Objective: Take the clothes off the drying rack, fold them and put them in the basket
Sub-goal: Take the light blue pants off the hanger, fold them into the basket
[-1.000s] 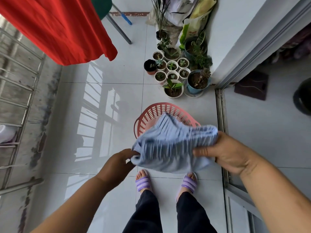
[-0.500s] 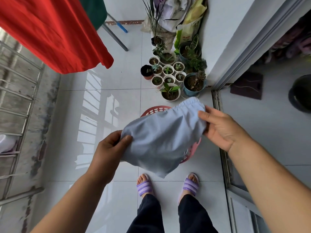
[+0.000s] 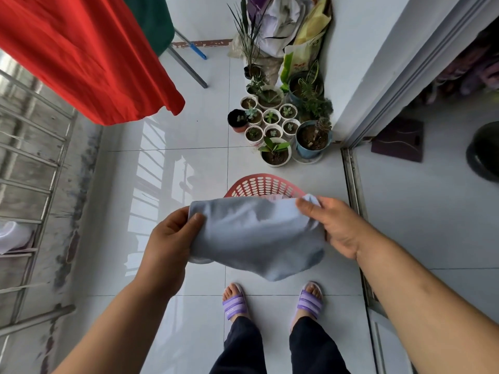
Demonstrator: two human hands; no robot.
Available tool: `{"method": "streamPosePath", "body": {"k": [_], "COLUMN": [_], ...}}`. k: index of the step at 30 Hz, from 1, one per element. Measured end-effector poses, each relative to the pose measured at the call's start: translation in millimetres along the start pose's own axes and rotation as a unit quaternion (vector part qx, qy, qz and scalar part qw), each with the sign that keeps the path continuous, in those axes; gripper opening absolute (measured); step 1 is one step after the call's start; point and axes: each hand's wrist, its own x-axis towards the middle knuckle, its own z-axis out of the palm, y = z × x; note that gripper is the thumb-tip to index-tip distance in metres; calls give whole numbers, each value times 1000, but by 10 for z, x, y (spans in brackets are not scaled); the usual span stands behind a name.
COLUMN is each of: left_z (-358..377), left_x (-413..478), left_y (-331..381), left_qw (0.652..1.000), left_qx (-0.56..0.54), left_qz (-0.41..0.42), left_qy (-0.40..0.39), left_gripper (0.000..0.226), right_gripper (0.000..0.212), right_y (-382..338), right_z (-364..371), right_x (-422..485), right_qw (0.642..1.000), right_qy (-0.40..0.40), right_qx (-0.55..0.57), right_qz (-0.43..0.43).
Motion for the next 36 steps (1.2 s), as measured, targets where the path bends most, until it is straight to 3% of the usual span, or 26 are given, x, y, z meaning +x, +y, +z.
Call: {"method": "streamPosePath", "body": {"k": [2,3,6,8,13,16,18,21,25,27,29,31,34,36], "left_z": [43,68,143,171,158,153,154,161,176,151,140,155,190,197], "left_x": [-20,-24,-25,-4,60,80,80,52,42,47,53,54,58,76], "left_y": [11,14,44,66,89,95,100,116,198,245,267,258,213,151], "left_qw": [1000,999,999,999,1000,1000,999,999,999,994,984,976,970,978], "left_qx": [-21,-27,-32,-31,0,-10,-19,-14,37,77,90,103,133,139], "left_qz": [-11,-16,-22,-19,-7,-16,-30,-34,-27,-47,-89,-129,-147,-125], "left_qy": [-3,-5,-10,-2,14,21,22,15,0,-60,-125,-142,-139,-89], "left_gripper": [19,18,18,18,17,17,19,20,19,25,45,62,74,69], "right_gripper": [89,92,67,49,51,55,53,25,36,29,26,24,39,50], "right_y": [-2,24,149,172,-46,-137,-113,-36,-61,-67,-53,-19,13,82], "right_z": [-56,-64,-88,-146,-175,-245,-310,-375,-424,-417,-377,-341,-382,-444], "right_x": [-49,-85,-171,-179,-228,-292,-337,-383,-446,-433,-419,-414,-464,-508], "right_qw": [995,994,979,973,986,987,972,939,972,984,991,995,999,996], "right_qy": [-58,-78,-115,-103,-59,-94,-117,-107,-50,-7,24,46,10,-26], "right_qx": [79,62,-97,-152,-137,-115,-186,-312,-224,-179,-129,-86,-27,-72], "right_qz": [22,47,137,143,68,62,79,103,52,22,17,13,22,55]}}
